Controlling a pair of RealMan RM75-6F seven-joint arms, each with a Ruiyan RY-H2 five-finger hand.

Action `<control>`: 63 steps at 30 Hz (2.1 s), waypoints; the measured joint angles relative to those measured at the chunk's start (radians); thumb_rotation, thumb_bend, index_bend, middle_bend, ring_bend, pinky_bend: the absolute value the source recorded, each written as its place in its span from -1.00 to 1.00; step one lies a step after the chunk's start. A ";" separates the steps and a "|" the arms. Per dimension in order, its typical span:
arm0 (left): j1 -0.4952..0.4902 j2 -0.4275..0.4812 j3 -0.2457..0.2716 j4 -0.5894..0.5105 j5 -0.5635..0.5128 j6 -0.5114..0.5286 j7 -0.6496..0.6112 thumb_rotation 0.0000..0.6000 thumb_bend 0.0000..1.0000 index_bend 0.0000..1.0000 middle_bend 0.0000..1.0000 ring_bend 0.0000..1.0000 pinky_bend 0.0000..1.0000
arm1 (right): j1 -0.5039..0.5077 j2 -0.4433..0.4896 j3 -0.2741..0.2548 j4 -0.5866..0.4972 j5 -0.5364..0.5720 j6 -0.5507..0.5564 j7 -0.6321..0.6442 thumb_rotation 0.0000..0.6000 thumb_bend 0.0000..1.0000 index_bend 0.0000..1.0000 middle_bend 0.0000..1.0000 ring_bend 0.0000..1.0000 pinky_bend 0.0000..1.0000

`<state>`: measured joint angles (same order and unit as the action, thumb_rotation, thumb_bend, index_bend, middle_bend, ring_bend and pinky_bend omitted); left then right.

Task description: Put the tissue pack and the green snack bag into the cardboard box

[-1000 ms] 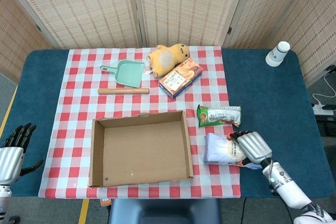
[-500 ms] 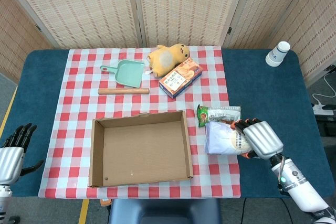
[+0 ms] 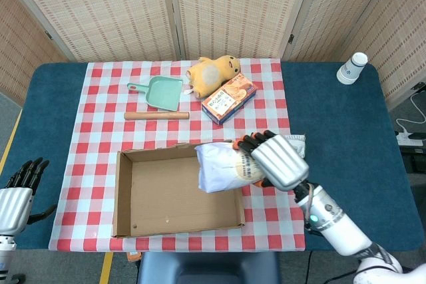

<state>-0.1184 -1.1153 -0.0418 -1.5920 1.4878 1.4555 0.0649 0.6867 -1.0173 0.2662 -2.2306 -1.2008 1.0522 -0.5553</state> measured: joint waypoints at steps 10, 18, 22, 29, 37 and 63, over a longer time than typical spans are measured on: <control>0.001 0.007 0.000 -0.002 -0.003 -0.003 -0.012 1.00 -0.67 -0.92 -0.99 -1.00 -0.63 | 0.211 -0.291 0.026 0.090 0.233 -0.021 -0.170 1.00 -1.00 0.18 -0.20 -0.26 0.14; -0.002 0.020 -0.003 0.002 -0.012 -0.014 -0.051 1.00 -0.67 -0.92 -0.99 -1.00 -0.64 | 0.290 -0.457 0.030 0.209 0.293 -0.010 -0.180 1.00 -1.00 0.17 -0.20 -0.26 0.14; -0.003 0.023 -0.001 0.005 -0.010 -0.018 -0.063 1.00 -0.67 -0.91 -0.99 -1.00 -0.63 | 0.338 -0.535 0.032 0.288 0.323 -0.008 -0.174 1.00 -1.00 0.17 -0.20 -0.26 0.14; -0.004 0.029 0.001 0.013 -0.005 -0.020 -0.087 1.00 -0.67 -0.91 -0.99 -1.00 -0.63 | 0.377 -0.590 0.023 0.373 0.350 -0.023 -0.149 1.00 -1.00 -0.08 -0.22 -0.41 -0.01; -0.004 0.030 0.003 0.013 -0.001 -0.019 -0.089 1.00 -0.67 -0.91 -0.99 -1.00 -0.64 | 0.406 -0.544 0.012 0.356 0.482 -0.083 -0.138 1.00 -1.00 -0.95 -0.87 -1.00 -1.00; -0.011 0.014 0.007 0.009 -0.009 -0.037 -0.042 1.00 -0.67 -0.91 -0.98 -1.00 -0.63 | 0.268 -0.118 -0.071 0.146 0.401 0.074 -0.110 1.00 -1.00 -0.90 -0.95 -1.00 -0.88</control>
<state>-0.1297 -1.1009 -0.0347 -1.5834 1.4786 1.4182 0.0229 0.9547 -1.1351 0.1950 -2.0845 -0.7999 1.1265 -0.6651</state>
